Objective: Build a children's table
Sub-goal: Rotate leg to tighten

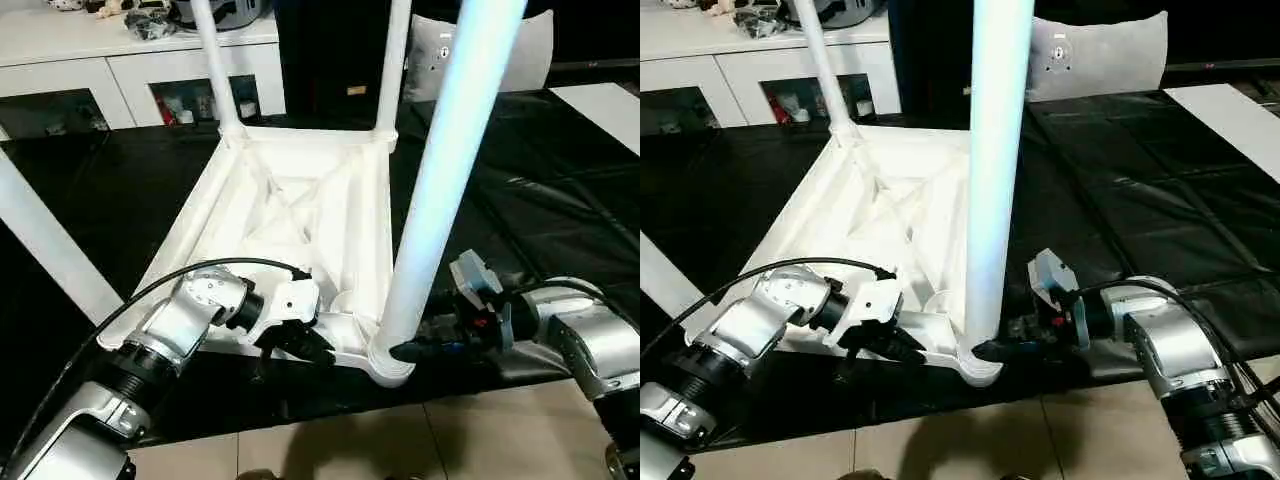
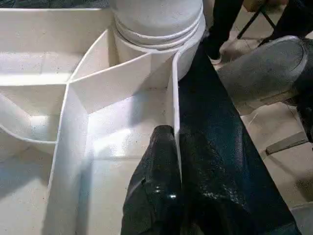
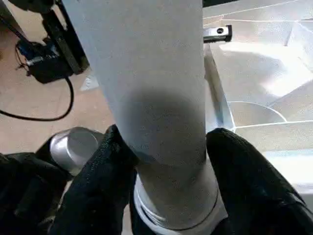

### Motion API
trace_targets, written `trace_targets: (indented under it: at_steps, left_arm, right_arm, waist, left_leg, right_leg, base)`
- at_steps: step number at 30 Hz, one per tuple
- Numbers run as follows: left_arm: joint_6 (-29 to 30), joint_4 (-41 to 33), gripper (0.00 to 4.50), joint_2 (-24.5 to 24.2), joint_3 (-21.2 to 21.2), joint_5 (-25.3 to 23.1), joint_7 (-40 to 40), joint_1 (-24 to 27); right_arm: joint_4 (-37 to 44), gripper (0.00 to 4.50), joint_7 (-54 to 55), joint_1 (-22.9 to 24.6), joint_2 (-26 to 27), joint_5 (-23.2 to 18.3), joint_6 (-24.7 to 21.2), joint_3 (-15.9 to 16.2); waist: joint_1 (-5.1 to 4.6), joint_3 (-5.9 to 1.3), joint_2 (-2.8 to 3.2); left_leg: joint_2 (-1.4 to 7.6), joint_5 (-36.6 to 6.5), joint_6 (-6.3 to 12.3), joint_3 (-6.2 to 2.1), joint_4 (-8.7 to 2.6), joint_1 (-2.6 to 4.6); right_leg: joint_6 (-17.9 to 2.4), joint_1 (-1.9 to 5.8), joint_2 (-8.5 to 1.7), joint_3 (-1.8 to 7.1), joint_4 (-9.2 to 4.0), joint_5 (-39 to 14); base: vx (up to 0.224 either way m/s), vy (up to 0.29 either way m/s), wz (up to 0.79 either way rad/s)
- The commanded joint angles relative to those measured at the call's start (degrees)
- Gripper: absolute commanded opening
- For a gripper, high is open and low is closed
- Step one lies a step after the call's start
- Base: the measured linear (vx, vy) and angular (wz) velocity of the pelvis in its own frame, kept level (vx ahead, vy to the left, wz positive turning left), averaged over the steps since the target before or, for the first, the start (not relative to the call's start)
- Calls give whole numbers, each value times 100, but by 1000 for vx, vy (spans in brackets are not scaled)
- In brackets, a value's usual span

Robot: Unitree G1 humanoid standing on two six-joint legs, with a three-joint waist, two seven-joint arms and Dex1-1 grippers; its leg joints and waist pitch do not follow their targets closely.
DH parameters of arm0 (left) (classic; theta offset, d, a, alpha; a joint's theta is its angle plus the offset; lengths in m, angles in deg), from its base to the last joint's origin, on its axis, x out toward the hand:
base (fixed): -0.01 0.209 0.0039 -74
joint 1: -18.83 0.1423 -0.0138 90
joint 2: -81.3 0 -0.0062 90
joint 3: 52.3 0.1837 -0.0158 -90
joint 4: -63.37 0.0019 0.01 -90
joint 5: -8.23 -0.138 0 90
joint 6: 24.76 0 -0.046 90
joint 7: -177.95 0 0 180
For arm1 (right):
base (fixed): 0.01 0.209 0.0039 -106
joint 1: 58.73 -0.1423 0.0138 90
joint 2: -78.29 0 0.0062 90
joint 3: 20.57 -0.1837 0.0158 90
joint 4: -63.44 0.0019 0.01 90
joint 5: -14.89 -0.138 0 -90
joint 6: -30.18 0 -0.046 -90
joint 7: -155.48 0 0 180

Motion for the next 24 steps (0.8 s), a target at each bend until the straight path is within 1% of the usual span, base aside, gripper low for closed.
trace_targets:
  at_steps: [1, 4, 6, 8, 9, 10, 11, 12, 13, 14, 15, 16, 17, 18, 19, 20, 21, 22, 23, 24]
  left_arm:
    - [-107, -115, 0, 47, 186, 11, 296, -97]
    - [5, -154, 0, 67, 110, 110, 257, -32]
    - [81, -202, 0, 88, 62, 202, 256, 17]
    - [143, -244, 0, 107, 30, 262, 236, 49]
    - [268, -322, 0, 149, -30, 325, 138, 96]
    - [420, -404, 0, 196, -96, 370, -7, 143]
    - [514, -448, 0, 227, -135, 379, -117, 172]
    - [514, -448, 0, 227, -135, 379, -117, 172]
    - [602, -492, 0, 258, -167, 374, -236, 209]
    - [713, -521, 0, 301, -201, 337, -404, 239]
    - [872, -540, 0, 408, -264, 263, -743, 277]
    - [921, -546, 0, 440, -281, 244, -848, 288]
    - [1077, -569, 0, 547, -348, 200, -1145, 300]
    - [1215, -602, 0, 647, -403, 145, -1420, 305]
    - [1325, -646, 0, 714, -442, 104, -1596, 313]
    - [1514, -718, 0, 825, -502, 59, -1833, 321]
    - [1657, -791, 0, 923, -541, 24, -2013, 331]
    - [1796, -845, 0, 1055, -598, -1, -2236, 330]
    - [2009, -902, 0, 1293, -688, -10, -2611, 300]
    - [2009, -902, 0, 1293, -688, -10, -2611, 300]
  right_arm:
    - [63, 225, -40, -45, 31, -76, -92, -16]
    - [239, 200, -13, 60, 58, -212, -263, -36]
    - [329, 198, 40, 111, 93, -318, -359, -67]
    - [385, 195, 100, 140, 125, -376, -418, -93]
    - [445, 195, 288, 176, 201, -380, -473, -135]
    - [498, 195, 551, 211, 292, -317, -516, -163]
    - [514, 195, 823, 218, 367, -178, -524, -153]
    - [514, 195, 823, 218, 367, -178, -524, -153]
    - [517, 195, 1219, 197, 497, 2, -572, -148]
    - [496, 195, 1637, 157, 653, 158, -645, -167]
    - [416, 195, 2386, 71, 973, 390, -765, -239]
    - [397, 194, 2609, 47, 1070, 453, -807, -264]
    - [320, 193, 3038, -18, 1273, 587, -872, -297]
    - [269, 193, 3407, -70, 1466, 682, -946, -325]
    - [257, 193, 3632, -94, 1583, 733, -1005, -341]
    - [195, 192, 4018, -154, 1781, 785, -1066, -413]
    - [142, 192, 4339, -204, 1957, 786, -1140, -500]
    - [42, 192, 4673, -269, 2129, 838, -1133, -565]
    - [-191, 192, 5188, -374, 2333, 1084, -919, -568]
    - [-191, 192, 5188, -374, 2333, 1084, -919, -568]
  waist:
    - [-25, -417, -109]
    - [-28, -421, -121]
    - [-25, -422, -107]
    - [-24, -423, -113]
    - [-26, -422, -110]
    - [-39, -415, -95]
    - [-42, -411, -103]
    - [-62, -405, -114]
    - [-94, -375, -90]
    - [-114, -362, -101]
    - [-180, -335, -105]
    - [-239, -309, -102]
    - [-358, -299, -91]
    - [-434, -295, -94]
    - [-592, -289, -65]
    - [-653, -282, -58]
    - [-770, -281, -47]
    - [-872, -279, -9]
    - [-915, -293, 0]
    - [-968, -315, -17]
  left_leg:
    - [424, -309, 582, -138, -412, 2]
    - [413, -291, 560, -134, -409, -3]
    - [429, -257, 567, -143, -411, 3]
    - [428, -258, 564, -143, -413, 2]
    - [433, -252, 563, -141, -414, 5]
    - [444, -261, 525, -144, -421, 4]
    - [431, -289, 517, -141, -421, 6]
    - [420, -322, 488, -139, -427, -2]
    - [385, -521, 391, -127, -436, 18]
    - [368, -592, 359, -125, -442, 16]
    - [343, -731, 238, -133, -450, 18]
    - [317, -819, 181, -132, -444, 18]
    - [281, -1061, 61, -160, -434, 18]
    - [275, -1157, 22, -158, -421, 29]
    - [249, -1412, -9, -180, -391, 60]
    - [250, -1501, -3, -188, -388, 72]
    - [268, -1638, 5, -213, -399, 57]
    - [310, -1769, -11, -246, -418, 87]
    - [312, -1807, -14, -263, -419, 94]
    - [326, -1773, -30, -277, -429, 75]
  right_leg:
    - [-443, 391, -431, 485, -399, -1629]
    - [-393, 398, -427, 480, -408, -1701]
    - [-406, 390, -431, 482, -398, -1657]
    - [-408, 393, -430, 484, -397, -1626]
    - [-418, 390, -433, 488, -395, -1605]
    - [-437, 385, -436, 488, -390, -1612]
    - [-420, 384, -435, 480, -415, -1672]
    - [-402, 391, -430, 477, -415, -1735]
    - [-279, 379, -417, 454, -489, -2128]
    - [-224, 382, -413, 441, -519, -2274]
    - [-109, 382, -407, 411, -565, -2564]
    - [-33, 371, -397, 381, -607, -2750]
    - [159, 404, -394, 298, -674, -3134]
    - [247, 399, -385, 276, -700, -3240]
    - [435, 380, -368, 192, -787, -3431]
    - [470, 381, -366, 170, -806, -3469]
    - [516, 411, -368, 135, -826, -3468]
    - [464, 410, -386, 109, -847, -3395]
    - [435, 414, -398, 113, -842, -3314]
    - [384, 431, -415, 137, -804, -3143]
  base:
    - [0, 0, 0]
    - [0, 0, 0]
    - [0, 0, 0]
    - [0, 0, 0]
    - [0, 0, 0]
    - [0, 0, 0]
    - [0, 0, 0]
    - [0, 0, 0]
    - [0, 0, 0]
    - [0, 0, 0]
    - [0, 0, 0]
    - [0, 0, 0]
    - [0, 0, 0]
    - [0, 0, 0]
    - [0, 0, 0]
    - [0, 0, 0]
    - [0, 0, 0]
    - [0, 0, 0]
    - [0, 0, 0]
    - [0, 0, 0]
